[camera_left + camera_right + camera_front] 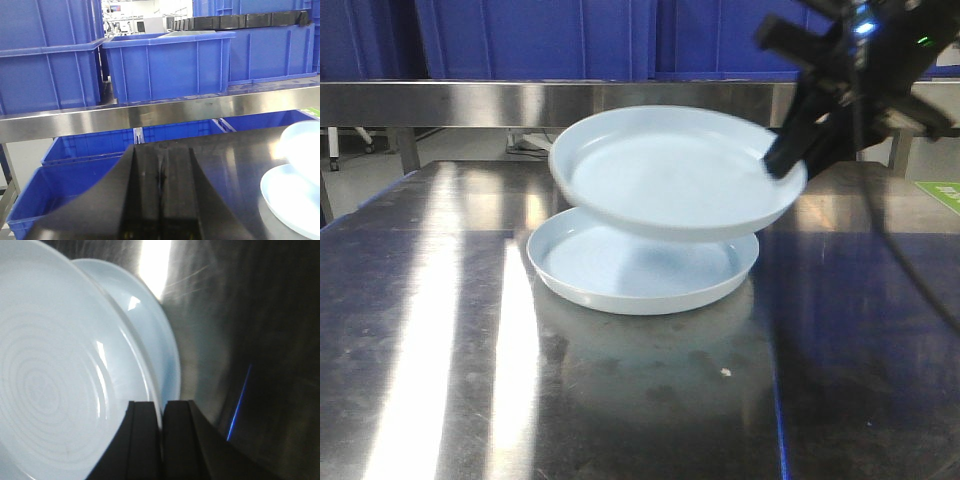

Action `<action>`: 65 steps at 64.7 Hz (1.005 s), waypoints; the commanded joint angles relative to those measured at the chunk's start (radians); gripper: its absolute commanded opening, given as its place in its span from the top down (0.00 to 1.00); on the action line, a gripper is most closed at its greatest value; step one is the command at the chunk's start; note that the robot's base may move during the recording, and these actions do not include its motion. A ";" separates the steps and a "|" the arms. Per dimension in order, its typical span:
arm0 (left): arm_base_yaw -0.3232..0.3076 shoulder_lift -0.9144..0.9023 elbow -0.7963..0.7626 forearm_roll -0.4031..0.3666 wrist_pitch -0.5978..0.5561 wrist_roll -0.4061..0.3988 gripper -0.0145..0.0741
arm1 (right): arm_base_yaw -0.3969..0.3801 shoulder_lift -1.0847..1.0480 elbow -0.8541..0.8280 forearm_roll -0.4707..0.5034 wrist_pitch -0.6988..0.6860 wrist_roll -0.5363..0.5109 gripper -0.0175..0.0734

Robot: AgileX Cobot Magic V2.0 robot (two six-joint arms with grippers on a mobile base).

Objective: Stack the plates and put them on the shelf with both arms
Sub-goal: 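Lift the held plate and lower it onto the centered plate, then open the right gripper to release the top plate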

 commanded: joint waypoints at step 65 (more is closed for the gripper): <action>0.002 0.009 -0.030 -0.002 -0.082 -0.004 0.74 | 0.059 0.027 -0.026 -0.097 -0.058 0.047 0.41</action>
